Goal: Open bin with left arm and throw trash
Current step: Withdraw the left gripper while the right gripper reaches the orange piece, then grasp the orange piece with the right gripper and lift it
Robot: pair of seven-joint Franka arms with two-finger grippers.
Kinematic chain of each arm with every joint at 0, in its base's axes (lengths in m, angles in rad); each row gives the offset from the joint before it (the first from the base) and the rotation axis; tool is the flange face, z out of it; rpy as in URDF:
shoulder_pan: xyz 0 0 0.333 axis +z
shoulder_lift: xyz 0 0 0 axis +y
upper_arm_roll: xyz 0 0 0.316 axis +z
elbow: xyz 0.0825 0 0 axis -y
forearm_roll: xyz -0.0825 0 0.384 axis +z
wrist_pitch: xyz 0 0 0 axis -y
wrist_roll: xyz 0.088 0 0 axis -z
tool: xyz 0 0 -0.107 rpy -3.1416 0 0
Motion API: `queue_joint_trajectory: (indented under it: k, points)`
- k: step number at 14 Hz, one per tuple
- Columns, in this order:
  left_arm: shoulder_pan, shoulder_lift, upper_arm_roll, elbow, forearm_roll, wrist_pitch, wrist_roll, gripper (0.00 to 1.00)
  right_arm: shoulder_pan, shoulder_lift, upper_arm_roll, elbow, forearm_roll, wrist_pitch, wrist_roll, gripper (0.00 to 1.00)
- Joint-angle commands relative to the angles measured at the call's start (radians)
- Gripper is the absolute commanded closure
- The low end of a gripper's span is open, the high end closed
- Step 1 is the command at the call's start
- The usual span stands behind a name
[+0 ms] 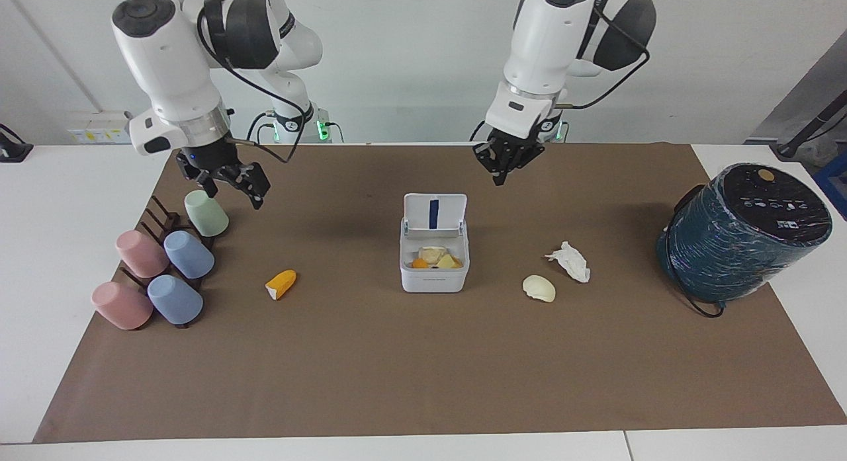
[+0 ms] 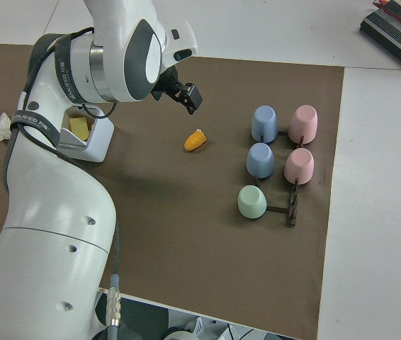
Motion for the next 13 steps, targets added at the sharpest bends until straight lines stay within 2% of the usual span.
queue_joint_trajectory:
  k: [1,4,8,9,10,11,12,13]
  points:
    - [0.132,-0.007,-0.001,0.039,-0.034,-0.097,0.167,1.0,0.007,0.092,0.001,0.002,0.023,0.084,0.048,0.0]
    - [0.282,-0.014,0.002,0.043,-0.02,-0.145,0.368,1.0,0.007,0.161,0.001,-0.027,0.026,0.188,0.054,0.0]
    - [0.39,-0.04,-0.004,0.036,-0.02,-0.131,0.522,0.98,0.005,0.186,0.001,-0.2,0.028,0.409,0.059,0.0]
    - [0.39,-0.043,-0.004,0.03,-0.021,-0.122,0.52,0.48,0.001,0.206,0.001,-0.212,0.028,0.437,0.068,0.0]
    - [0.391,-0.051,-0.006,0.021,-0.014,-0.116,0.522,0.21,-0.004,0.218,0.001,-0.228,0.028,0.463,0.076,0.0]
    - [0.39,-0.053,-0.006,0.013,-0.011,-0.113,0.523,0.07,-0.007,0.223,0.001,-0.24,0.035,0.479,0.077,0.0]
    - [0.387,-0.056,-0.006,0.01,-0.011,-0.11,0.526,0.01,-0.008,0.235,0.001,-0.246,0.052,0.486,0.076,0.0]
    - [0.381,-0.059,-0.006,0.003,-0.005,-0.099,0.528,0.0,-0.013,0.249,0.001,-0.251,0.06,0.505,0.076,0.0]
